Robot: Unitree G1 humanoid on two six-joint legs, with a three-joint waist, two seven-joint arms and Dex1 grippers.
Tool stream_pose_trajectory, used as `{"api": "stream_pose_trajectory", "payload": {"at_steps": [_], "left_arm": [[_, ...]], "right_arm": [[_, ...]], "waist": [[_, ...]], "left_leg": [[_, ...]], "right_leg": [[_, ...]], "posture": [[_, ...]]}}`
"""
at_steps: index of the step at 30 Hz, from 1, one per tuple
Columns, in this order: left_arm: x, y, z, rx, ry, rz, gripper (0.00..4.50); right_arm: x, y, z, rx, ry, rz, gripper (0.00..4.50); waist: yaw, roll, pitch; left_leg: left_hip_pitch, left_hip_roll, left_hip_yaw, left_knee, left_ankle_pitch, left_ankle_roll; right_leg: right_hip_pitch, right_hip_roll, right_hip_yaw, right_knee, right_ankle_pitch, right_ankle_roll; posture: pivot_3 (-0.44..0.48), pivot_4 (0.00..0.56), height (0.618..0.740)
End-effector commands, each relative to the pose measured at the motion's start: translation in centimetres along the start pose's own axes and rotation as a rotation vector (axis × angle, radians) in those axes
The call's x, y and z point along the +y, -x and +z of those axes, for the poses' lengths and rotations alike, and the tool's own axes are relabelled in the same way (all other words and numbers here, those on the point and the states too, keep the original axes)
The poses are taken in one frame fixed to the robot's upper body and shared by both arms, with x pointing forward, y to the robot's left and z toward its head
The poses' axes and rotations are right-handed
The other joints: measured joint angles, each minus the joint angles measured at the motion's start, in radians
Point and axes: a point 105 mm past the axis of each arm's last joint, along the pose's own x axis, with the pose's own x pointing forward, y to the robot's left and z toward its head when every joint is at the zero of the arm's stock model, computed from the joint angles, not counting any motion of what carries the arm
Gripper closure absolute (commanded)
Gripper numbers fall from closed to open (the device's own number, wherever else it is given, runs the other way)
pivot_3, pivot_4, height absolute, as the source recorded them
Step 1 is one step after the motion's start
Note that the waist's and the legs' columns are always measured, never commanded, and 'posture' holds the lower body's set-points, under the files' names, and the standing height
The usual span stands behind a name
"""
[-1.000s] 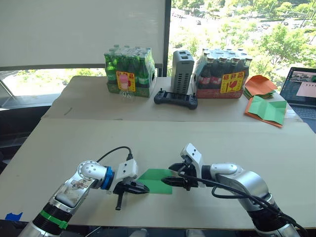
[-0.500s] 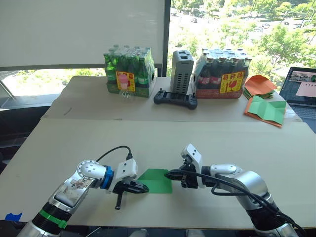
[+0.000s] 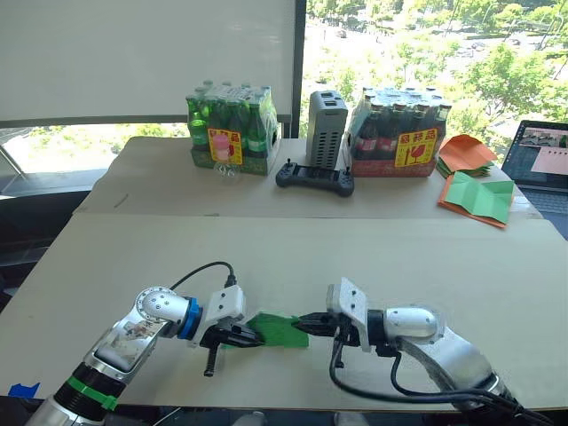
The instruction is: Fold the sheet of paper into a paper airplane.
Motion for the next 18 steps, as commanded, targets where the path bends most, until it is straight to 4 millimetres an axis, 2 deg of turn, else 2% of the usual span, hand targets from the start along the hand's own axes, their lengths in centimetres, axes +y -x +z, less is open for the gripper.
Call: {"api": "stream_pose_trajectory", "payload": {"at_steps": [1,6,9,18], "left_arm": [[0.1,0.3,0.4,0.002,-0.022,0.000,4.50],[0.2,0.5,0.4,0.008,-0.023,-0.002,4.50],[0.3,0.8,0.3,0.014,-0.018,0.001,4.50],[1.1,3.9,1.3,-0.007,0.005,0.082,4.50]], "right_arm": [[0.2,-0.3,0.5,-0.033,0.193,0.007,4.49],[0.4,-0.3,0.1,-0.042,0.372,0.010,4.49],[0.6,-0.3,-1.2,0.007,0.488,0.028,4.49],[1.1,-0.8,-1.9,0.013,0.546,0.066,4.49]], "waist": [[0.000,0.000,0.000],[0.001,0.000,0.000],[0.002,0.000,0.000],[0.000,0.000,0.000]], "left_leg": [[0.000,0.000,0.000,0.000,0.000,0.000],[0.000,0.000,0.000,0.000,0.000,0.000],[0.000,0.000,0.000,0.000,0.000,0.000],[0.000,0.000,0.000,0.000,0.000,0.000]], "right_leg": [[0.000,0.000,0.000,0.000,0.000,0.000],[0.000,0.001,0.000,0.000,0.000,0.000],[0.000,0.001,0.000,0.000,0.000,0.000],[-0.001,0.002,0.001,0.001,0.000,0.000]], "posture": [[0.000,0.150,0.675],[0.000,0.150,0.675],[0.000,0.150,0.675],[0.000,0.150,0.675]]}}
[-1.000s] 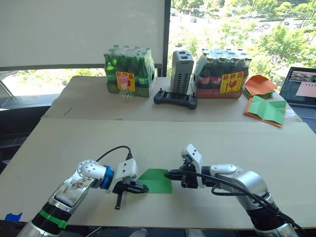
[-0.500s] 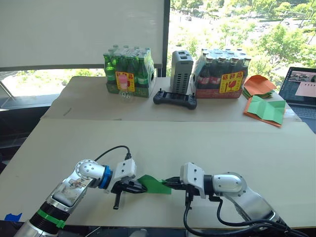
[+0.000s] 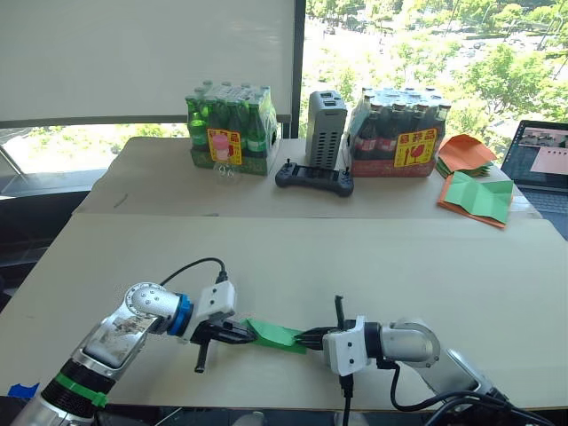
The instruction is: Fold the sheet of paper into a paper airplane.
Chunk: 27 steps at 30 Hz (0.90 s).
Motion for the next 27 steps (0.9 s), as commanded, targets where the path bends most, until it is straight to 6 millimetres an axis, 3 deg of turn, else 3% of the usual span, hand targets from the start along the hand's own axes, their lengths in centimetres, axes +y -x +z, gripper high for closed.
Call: {"api": "stream_pose_trajectory", "payload": {"at_steps": [1,7,16,19,24,27], "left_arm": [[0.5,1.6,1.5,-0.033,-0.018,0.033,4.50],[0.9,1.6,4.3,-0.143,-0.016,0.044,4.50],[-0.1,-1.2,2.5,-0.104,0.007,-0.001,4.50],[0.0,-1.4,1.7,-0.085,0.021,0.006,4.50],[0.2,-1.6,0.6,-0.041,0.024,0.005,4.50],[0.1,-1.7,-0.1,-0.008,0.015,0.004,4.50]], "right_arm": [[0.1,-0.4,0.1,-0.009,0.021,0.014,4.49],[0.0,-0.5,0.0,-0.002,0.014,0.011,4.49],[0.0,-0.4,0.0,0.010,-0.023,0.017,4.49],[-0.3,-0.3,0.2,0.000,-0.062,0.007,3.66],[-0.1,-0.2,0.8,-0.004,-0.081,0.036,1.91],[-0.3,0.1,1.2,-0.009,-0.130,0.048,1.91]], "waist": [[-0.001,0.000,0.000],[0.001,0.000,0.000],[0.001,0.000,0.000],[0.001,0.000,0.000],[0.002,0.000,0.000],[0.002,0.000,0.000]], "left_leg": [[0.000,0.000,0.000,0.000,0.000,0.000],[0.000,0.000,0.000,0.000,0.000,0.000],[0.000,0.000,0.000,0.000,0.000,-0.001],[0.000,0.000,0.000,0.000,0.000,-0.001],[0.000,0.000,0.000,0.000,0.000,-0.001],[0.000,0.000,0.000,0.000,0.000,-0.001]], "right_leg": [[0.000,0.000,0.000,0.000,0.000,0.000],[0.000,0.000,0.000,0.001,0.000,0.000],[0.000,0.000,0.000,0.001,0.000,0.000],[0.000,0.000,0.000,0.001,0.000,0.000],[0.000,0.000,0.000,0.000,0.000,0.000],[0.000,0.000,0.000,0.000,0.000,0.000]], "posture": [[0.000,0.150,0.675],[0.000,0.150,0.675],[0.000,0.150,0.675],[0.000,0.150,0.675],[0.000,0.150,0.675],[0.000,0.150,0.675]]}}
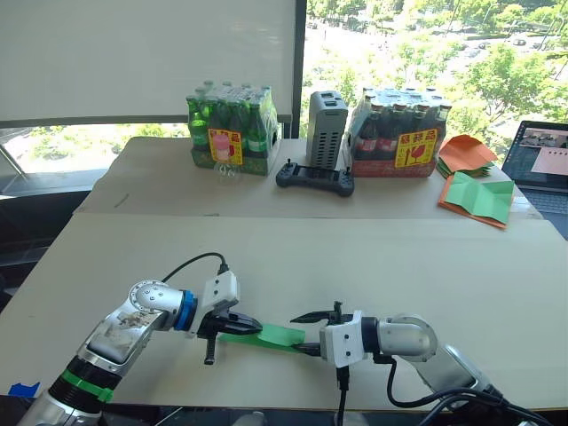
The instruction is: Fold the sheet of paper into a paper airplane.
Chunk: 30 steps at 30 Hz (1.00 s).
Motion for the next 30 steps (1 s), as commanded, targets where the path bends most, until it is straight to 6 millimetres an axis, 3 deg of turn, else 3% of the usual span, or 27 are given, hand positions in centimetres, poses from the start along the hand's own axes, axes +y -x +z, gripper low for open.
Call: {"api": "stream_pose_trajectory", "payload": {"at_steps": [1,8,10,13,18,30], "left_arm": [[-0.2,0.1,-0.4,0.028,-0.039,-0.004,4.50],[-0.3,-0.2,-1.2,0.054,-0.063,0.002,4.50],[-0.2,-0.2,-1.1,0.052,-0.065,0.008,4.50],[-0.2,-0.3,-1.0,0.049,-0.067,0.011,4.50],[-0.1,-0.5,-0.9,0.045,-0.070,0.015,4.50],[0.2,-0.4,-0.8,0.041,-0.072,0.031,4.50]], "right_arm": [[0.1,0.3,0.7,-0.019,-0.085,0.023,1.91],[-1.3,0.5,4.1,-0.144,-0.374,0.049,1.91],[-1.9,0.0,4.3,-0.145,-0.407,0.021,1.91],[-2.9,-1.0,3.2,-0.081,-0.446,-0.036,2.71],[-3.1,-1.7,2.0,-0.027,-0.459,-0.043,4.48],[-1.6,-2.8,0.3,0.072,-0.463,0.028,4.48]], "waist": [[0.000,0.000,0.000],[0.000,0.000,0.000],[0.002,0.000,0.000],[0.002,0.000,0.000],[0.001,0.000,0.000],[0.000,0.000,0.000]], "left_leg": [[0.000,0.000,0.000,0.000,0.000,0.000],[0.000,0.001,0.000,0.000,0.000,0.000],[0.000,0.000,-0.001,0.000,0.000,0.000],[0.000,0.000,-0.001,0.000,0.000,0.000],[0.000,0.000,-0.001,0.000,0.000,0.000],[0.000,0.000,-0.001,0.000,0.000,0.000]], "right_leg": [[0.000,0.000,0.000,0.000,0.000,0.000],[0.000,0.000,0.000,-0.001,0.000,0.000],[0.001,0.000,0.000,-0.001,0.000,0.000],[0.001,0.000,0.000,-0.001,0.000,0.000],[0.001,-0.001,-0.001,-0.001,0.000,0.000],[0.000,-0.001,-0.001,0.000,0.000,0.000]], "posture": [[0.000,0.150,0.675],[0.000,0.150,0.675],[0.000,0.150,0.675],[0.000,0.150,0.675],[0.000,0.150,0.675],[0.000,0.150,0.675]]}}
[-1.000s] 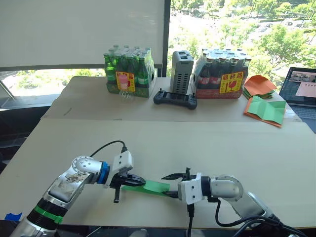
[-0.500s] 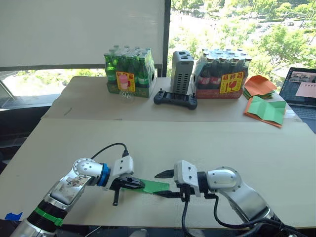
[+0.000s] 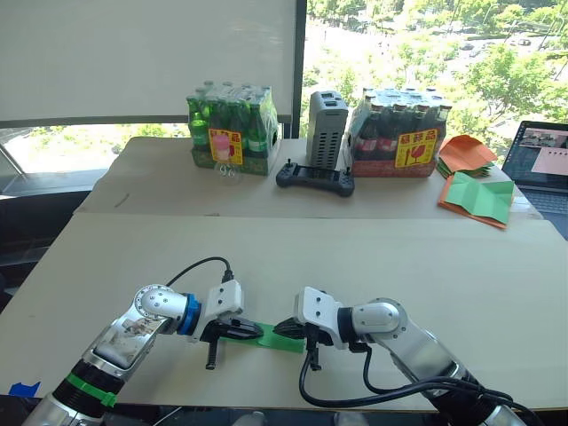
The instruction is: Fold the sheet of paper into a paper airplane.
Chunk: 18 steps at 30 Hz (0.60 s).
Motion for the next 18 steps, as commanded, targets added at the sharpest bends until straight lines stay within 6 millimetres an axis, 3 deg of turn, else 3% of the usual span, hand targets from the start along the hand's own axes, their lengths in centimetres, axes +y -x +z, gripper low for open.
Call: {"api": "stream_pose_trajectory", "payload": {"at_steps": [1,9,18], "left_arm": [[0.3,0.1,-0.5,0.027,0.006,0.017,4.50],[0.4,0.2,-0.6,0.032,0.001,0.023,4.50],[0.4,0.4,-0.8,0.036,0.001,0.025,4.50]], "right_arm": [[-0.1,0.0,-0.2,0.023,0.004,0.000,4.48],[0.8,0.2,-2.3,0.111,-0.039,0.037,4.48],[0.9,1.9,-4.7,0.183,-0.125,0.000,4.48]], "waist": [[0.000,0.000,0.000],[0.000,0.000,0.000],[0.010,0.000,-0.001]], "left_leg": [[0.000,0.000,0.000,0.000,0.000,0.000],[0.000,0.000,0.000,0.000,0.000,0.000],[0.010,0.000,0.000,-0.002,-0.001,0.002]], "right_leg": [[0.000,0.000,0.000,0.000,0.000,0.000],[0.001,0.000,0.000,0.000,0.000,0.000],[0.011,0.000,-0.001,-0.003,0.000,0.000]], "posture": [[0.000,0.150,0.675],[0.000,0.150,0.675],[0.000,0.150,0.675]]}}
